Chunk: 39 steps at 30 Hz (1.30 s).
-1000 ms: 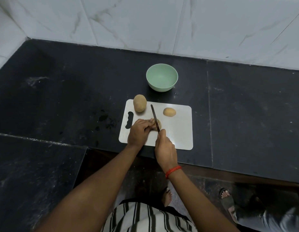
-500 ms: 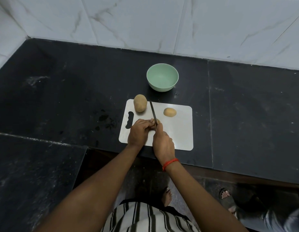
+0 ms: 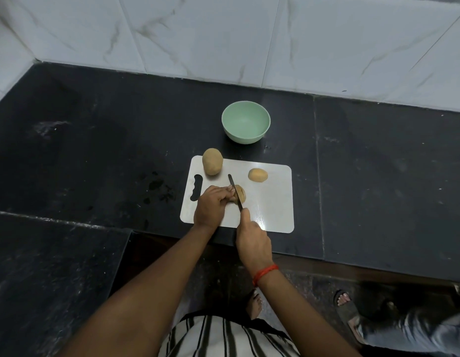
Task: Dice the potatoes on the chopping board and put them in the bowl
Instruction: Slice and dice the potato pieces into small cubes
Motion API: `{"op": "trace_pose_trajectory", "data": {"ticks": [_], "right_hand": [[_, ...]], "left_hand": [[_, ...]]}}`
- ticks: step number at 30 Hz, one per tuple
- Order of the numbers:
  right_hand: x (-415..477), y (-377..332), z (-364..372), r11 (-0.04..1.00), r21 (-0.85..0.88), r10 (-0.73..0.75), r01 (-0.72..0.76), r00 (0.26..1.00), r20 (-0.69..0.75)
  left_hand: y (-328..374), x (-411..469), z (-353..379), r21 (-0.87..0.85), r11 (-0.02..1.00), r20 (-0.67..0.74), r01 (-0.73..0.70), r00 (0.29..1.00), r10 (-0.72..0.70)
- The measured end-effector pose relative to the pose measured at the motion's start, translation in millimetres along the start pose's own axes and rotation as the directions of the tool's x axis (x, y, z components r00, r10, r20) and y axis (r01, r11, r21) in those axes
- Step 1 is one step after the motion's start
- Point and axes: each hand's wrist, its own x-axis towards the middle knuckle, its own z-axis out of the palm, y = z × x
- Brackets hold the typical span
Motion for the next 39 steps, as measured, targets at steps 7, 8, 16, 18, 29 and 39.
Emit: {"op": "trace_pose_trajectory", "data": {"ticks": [7, 8, 16, 18, 29, 39], "right_hand": [[-5, 2, -2, 0.999, -0.047, 0.002, -0.001, 1.0, 0.008], [-5, 2, -2, 0.999, -0.041, 0.0, 0.0, 1.0, 0.009], [-21, 11, 1, 1.0, -0.011, -0.006, 0.006, 0.999, 0.041], [-36, 18, 1, 1.0, -0.02, -0.001, 0.002, 0.999, 0.051], [-82, 52, -14, 0.936, 0.335, -0.068, 0.11, 0.988, -0.135], [19, 61, -40, 0.813, 0.557, 0.038, 0.168, 0.94, -0.339]], "left_hand": [[-1, -3, 2, -0.001, 1.0, -0.01, -0.012, 1.0, 0.012], [1, -3, 1, 0.009, 1.0, -0.016, -0.021, 1.0, 0.021], [8, -4, 0, 0.073, 0.996, -0.024, -0.052, 0.998, 0.054], [9, -4, -1, 0.072, 0.996, -0.022, -0.051, 0.998, 0.053], [9, -4, -6, 0.003, 1.0, -0.01, 0.018, 1.0, -0.018], [27, 13, -9, 0.222, 0.975, 0.227, 0.021, 0.971, -0.073]]}}
